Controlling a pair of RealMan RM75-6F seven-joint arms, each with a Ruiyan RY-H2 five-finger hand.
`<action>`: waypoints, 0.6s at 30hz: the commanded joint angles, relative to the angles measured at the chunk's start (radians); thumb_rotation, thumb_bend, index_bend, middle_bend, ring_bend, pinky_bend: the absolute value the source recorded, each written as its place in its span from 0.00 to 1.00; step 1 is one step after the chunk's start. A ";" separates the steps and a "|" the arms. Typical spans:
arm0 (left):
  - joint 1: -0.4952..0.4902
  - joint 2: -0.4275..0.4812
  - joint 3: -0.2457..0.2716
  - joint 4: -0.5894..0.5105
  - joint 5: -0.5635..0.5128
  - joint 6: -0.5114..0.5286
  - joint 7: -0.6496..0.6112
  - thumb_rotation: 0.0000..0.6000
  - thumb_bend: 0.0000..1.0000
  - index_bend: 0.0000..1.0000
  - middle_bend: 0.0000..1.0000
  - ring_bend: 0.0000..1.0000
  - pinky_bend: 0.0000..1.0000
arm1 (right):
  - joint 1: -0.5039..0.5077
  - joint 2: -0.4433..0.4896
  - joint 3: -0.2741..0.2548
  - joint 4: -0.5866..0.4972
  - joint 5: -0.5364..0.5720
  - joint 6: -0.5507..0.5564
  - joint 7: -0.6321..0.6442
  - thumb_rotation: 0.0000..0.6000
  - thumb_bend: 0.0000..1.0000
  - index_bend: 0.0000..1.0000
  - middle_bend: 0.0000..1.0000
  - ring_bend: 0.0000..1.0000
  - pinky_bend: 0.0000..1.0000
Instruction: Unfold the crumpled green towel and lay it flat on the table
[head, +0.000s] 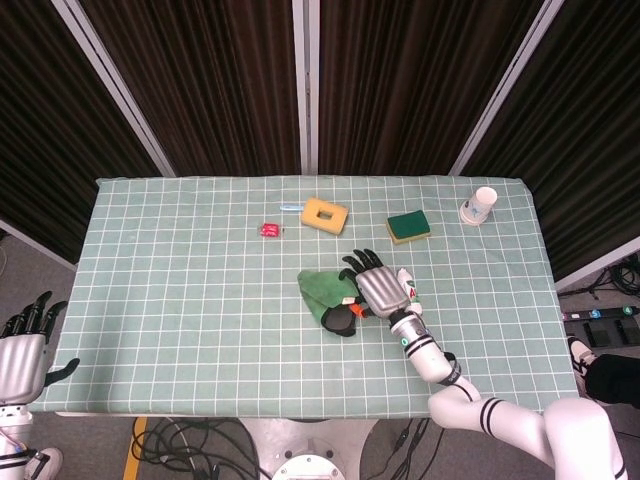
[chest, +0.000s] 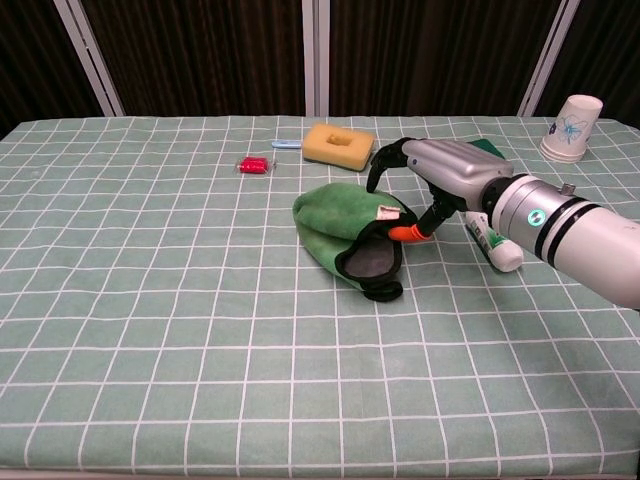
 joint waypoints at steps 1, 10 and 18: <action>0.000 0.000 -0.001 0.000 0.000 0.001 -0.002 1.00 0.07 0.23 0.18 0.18 0.24 | 0.012 -0.020 0.002 0.030 0.000 0.008 0.026 0.99 0.16 0.34 0.13 0.03 0.00; -0.009 -0.006 -0.006 0.007 0.002 -0.007 -0.011 1.00 0.07 0.23 0.18 0.18 0.24 | 0.029 -0.044 0.010 0.078 -0.024 0.064 0.068 1.00 0.35 0.60 0.24 0.12 0.06; -0.054 -0.016 -0.027 0.030 0.034 -0.034 -0.053 1.00 0.07 0.23 0.18 0.18 0.24 | 0.054 -0.028 0.033 0.058 -0.039 0.113 0.034 1.00 0.49 0.76 0.33 0.18 0.10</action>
